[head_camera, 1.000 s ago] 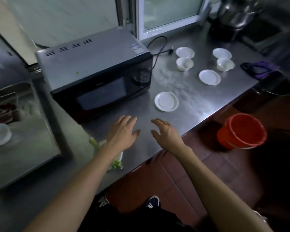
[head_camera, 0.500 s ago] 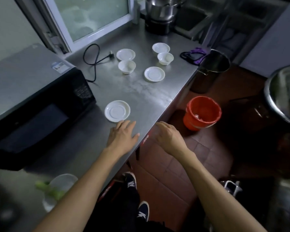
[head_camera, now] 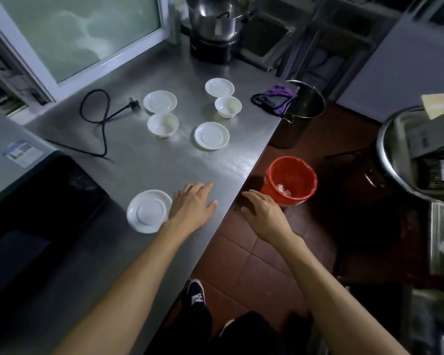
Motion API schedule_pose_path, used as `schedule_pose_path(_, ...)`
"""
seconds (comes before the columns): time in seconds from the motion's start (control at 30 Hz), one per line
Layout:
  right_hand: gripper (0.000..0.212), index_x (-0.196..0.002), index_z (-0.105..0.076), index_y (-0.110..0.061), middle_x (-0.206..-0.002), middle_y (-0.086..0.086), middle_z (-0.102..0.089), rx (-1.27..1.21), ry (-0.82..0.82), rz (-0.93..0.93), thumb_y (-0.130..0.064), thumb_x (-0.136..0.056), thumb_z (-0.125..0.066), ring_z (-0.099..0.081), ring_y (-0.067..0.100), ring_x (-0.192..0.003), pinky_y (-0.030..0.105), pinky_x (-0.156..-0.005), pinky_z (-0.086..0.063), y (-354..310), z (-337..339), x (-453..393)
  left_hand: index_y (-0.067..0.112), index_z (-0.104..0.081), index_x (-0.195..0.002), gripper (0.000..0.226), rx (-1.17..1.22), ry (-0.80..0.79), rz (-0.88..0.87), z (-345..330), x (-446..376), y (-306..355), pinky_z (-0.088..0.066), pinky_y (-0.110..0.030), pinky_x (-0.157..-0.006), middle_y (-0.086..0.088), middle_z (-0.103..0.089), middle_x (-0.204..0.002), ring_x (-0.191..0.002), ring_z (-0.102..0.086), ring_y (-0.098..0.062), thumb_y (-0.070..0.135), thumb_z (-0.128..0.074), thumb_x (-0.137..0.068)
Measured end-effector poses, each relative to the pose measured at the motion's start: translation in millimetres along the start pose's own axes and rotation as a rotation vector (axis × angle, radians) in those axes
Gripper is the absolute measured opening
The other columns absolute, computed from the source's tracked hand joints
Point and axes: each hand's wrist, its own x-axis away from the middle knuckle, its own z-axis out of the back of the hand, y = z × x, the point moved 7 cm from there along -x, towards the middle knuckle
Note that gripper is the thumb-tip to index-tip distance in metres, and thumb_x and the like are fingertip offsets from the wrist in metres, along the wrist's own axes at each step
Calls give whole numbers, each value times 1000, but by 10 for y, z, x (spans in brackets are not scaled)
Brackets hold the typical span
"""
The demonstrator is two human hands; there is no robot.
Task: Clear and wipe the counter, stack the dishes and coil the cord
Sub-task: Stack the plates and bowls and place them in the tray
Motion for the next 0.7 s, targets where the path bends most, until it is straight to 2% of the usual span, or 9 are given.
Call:
schedule_pose_path(0.17, 45, -137, -57, -14, -138, 3, -58, -53, 40, -64, -22, -93, -62, -52, 28, -126, 46, -98, -47, 373, 284, -211, 25, -38, -149, 57, -25, -20, -54, -24, -485, 364, -36, -43, -108, 1, -45, -150, -136, -40, -25, 47, -47, -98)
schedule_pose_path(0.37, 42, -133, -60, -11, -135, 7, -60, -88, 114, -73, -21, -92, -63, -56, 31, -121, 45, -99, -47, 1093, 623, -515, 25, -38, -149, 57, -87, -12, -109, -108, -1135, 1086, -34, -42, -107, 2, -43, -151, -137, -38, -23, 50, -45, -99)
schedule_pose_path(0.43, 42, -133, -60, -11, -134, 6, -61, -77, 122, -59, -21, -92, -63, -57, 32, -118, 43, -96, -45, 1344, 769, -661, 25, -38, -148, 55, -126, -9, -118, -102, -1349, 1340, -34, -42, -105, 2, -45, -148, -135, -40, -23, 49, -45, -99)
schedule_pose_path(0.53, 39, -130, -60, -12, -131, 5, -62, -60, 111, -22, -22, -92, -62, -57, 32, -117, 45, -89, -51, 1660, 966, -886, 25, -40, -146, 53, -174, -12, -117, -87, -1620, 1617, -35, -43, -104, 2, -48, -145, -133, -42, -22, 48, -45, -99)
schedule_pose_path(0.63, 31, -121, -62, -10, -124, 8, -63, -48, 76, 3, -21, -92, -61, -57, 33, -114, 50, -83, -53, 1889, 1080, -1117, 26, -42, -146, 52, -169, 5, -72, -56, -1818, 1686, -35, -43, -105, 3, -48, -145, -134, -42, -22, 47, -46, -99)
schedule_pose_path(0.7, 32, -122, -61, -11, -124, 9, -62, -49, 48, 19, -22, -92, -60, -56, 33, -115, 51, -85, -52, 1964, 1088, -1270, 25, -42, -147, 53, -151, 17, -29, -45, -1871, 1646, -35, -43, -106, 2, -48, -147, -135, -42, -22, 46, -47, -99)
